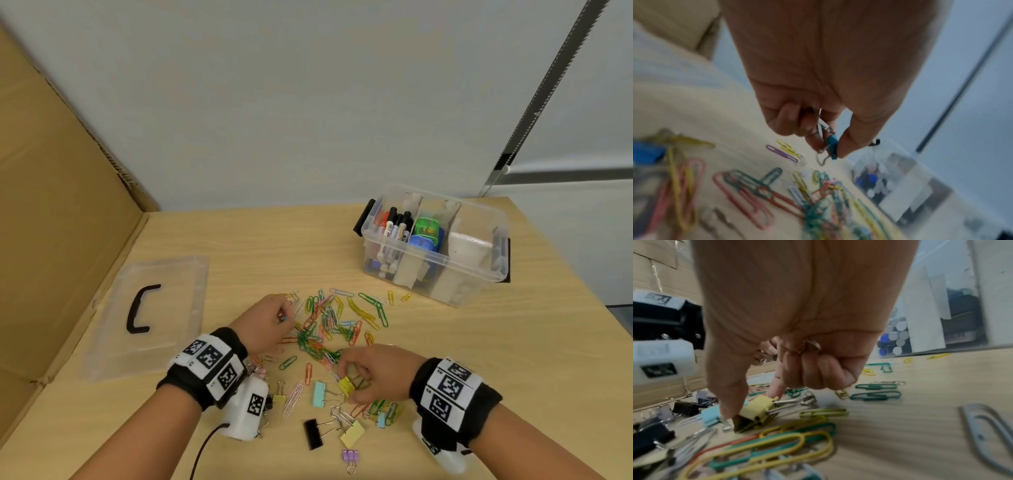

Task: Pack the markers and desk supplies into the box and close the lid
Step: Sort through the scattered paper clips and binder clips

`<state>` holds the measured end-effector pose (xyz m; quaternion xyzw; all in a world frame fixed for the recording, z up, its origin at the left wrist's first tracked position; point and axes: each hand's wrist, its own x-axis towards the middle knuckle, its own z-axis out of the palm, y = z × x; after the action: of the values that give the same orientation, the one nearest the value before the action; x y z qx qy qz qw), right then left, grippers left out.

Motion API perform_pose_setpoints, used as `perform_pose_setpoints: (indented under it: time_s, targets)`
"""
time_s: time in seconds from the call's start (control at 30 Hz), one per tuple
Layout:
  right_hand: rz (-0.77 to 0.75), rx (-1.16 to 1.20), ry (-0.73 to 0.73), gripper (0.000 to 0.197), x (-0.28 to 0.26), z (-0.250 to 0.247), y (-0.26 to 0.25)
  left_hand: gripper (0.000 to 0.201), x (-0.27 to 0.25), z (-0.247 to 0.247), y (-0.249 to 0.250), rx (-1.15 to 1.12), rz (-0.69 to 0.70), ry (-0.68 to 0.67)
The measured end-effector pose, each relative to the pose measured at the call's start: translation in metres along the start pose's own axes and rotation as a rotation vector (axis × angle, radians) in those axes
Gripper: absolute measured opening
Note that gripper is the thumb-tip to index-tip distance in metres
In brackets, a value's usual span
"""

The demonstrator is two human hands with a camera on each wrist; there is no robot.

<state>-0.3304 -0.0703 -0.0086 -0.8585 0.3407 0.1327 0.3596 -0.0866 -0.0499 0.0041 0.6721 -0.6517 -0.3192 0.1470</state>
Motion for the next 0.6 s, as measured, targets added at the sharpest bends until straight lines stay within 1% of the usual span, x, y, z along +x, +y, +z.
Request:
perform_pose_setpoints:
  time_s: [0.03, 0.1, 0.17, 0.2, 0.23, 0.27, 0.33, 0.4, 0.47, 0.5, 0.6]
  targets:
    - [0.001, 0.003, 0.003, 0.034, 0.001, 0.001, 0.001, 0.016, -0.003, -0.001, -0.001, -0.083, -0.008, 0.007]
    - [0.003, 0.012, 0.006, 0.031, 0.002, 0.002, 0.002, 0.013, -0.008, -0.002, -0.001, -0.279, -0.072, -0.021]
    - [0.008, 0.027, 0.017, 0.031, 0.004, 0.004, 0.004, 0.005, -0.012, 0.001, 0.001, -0.449, -0.111, -0.057]
    - [0.012, 0.031, 0.030, 0.033, 0.004, 0.005, 0.004, 0.003, -0.014, 0.002, 0.004, -0.480, -0.111, -0.075]
    - [0.015, 0.030, 0.047, 0.035, 0.004, 0.006, 0.004, 0.008, -0.016, 0.004, 0.005, -0.475, -0.105, -0.091]
    - [0.019, 0.019, 0.064, 0.036, 0.004, 0.007, 0.004, 0.014, -0.018, 0.008, 0.006, -0.431, -0.091, -0.101]
    - [0.023, -0.024, 0.078, 0.040, 0.003, 0.007, 0.003, 0.020, -0.020, 0.015, 0.008, -0.256, -0.039, -0.131]
    - [0.026, -0.051, 0.061, 0.046, 0.002, 0.007, 0.002, 0.018, -0.025, 0.024, 0.012, -0.044, 0.035, -0.184]
    - [0.015, -0.062, 0.049, 0.049, 0.002, 0.010, 0.003, 0.015, -0.030, 0.030, 0.020, 0.098, 0.087, -0.248]
    - [0.005, -0.074, 0.056, 0.048, 0.002, 0.012, 0.004, 0.019, -0.032, 0.033, 0.023, 0.150, 0.102, -0.282]
    - [-0.003, -0.091, 0.106, 0.045, 0.002, 0.013, 0.005, 0.044, -0.034, 0.041, 0.028, 0.292, 0.103, -0.383]
